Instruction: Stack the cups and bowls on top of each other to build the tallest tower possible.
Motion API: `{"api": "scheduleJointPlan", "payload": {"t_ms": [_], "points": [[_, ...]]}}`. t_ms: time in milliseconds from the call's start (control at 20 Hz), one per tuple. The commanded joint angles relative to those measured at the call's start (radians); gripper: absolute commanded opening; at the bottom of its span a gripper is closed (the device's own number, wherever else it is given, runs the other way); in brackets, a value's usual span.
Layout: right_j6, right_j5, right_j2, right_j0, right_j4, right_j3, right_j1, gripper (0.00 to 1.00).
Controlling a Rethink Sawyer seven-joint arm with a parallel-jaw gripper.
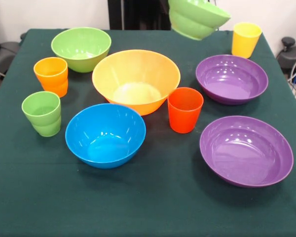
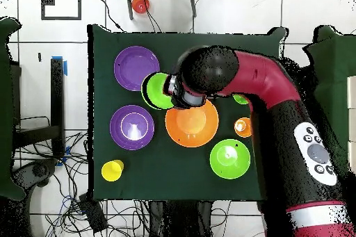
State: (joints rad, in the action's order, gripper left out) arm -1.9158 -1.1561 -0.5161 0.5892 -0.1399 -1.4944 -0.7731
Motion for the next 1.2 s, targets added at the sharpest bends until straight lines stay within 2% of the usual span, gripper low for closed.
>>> {"api": "scheduleJointPlan", "payload": {"t_ms": [50, 150, 300, 500, 800, 900, 1100, 1200], "points": [[-0.131, -0.175, 0.077, -0.095, -0.091, 0.204, 0.008, 0.0], [-0.115, -0.142, 0.088, -0.097, -0.092, 0.195, 0.011, 0.0], [-0.078, -0.064, 0.094, -0.077, -0.084, 0.134, 0.028, 0.0], [-0.072, 0.012, 0.099, -0.055, -0.059, 0.04, 0.012, 0.0], [-0.068, 0.16, 0.077, -0.006, -0.008, -0.07, 0.058, 0.0], [-0.048, 0.177, 0.072, 0.009, -0.011, -0.086, 0.072, 0.0], [0.003, 0.148, 0.078, 0.02, -0.054, -0.072, 0.101, 0.0], [0.014, 0.172, 0.077, 0.033, -0.062, -0.072, 0.115, 0.0]]}}
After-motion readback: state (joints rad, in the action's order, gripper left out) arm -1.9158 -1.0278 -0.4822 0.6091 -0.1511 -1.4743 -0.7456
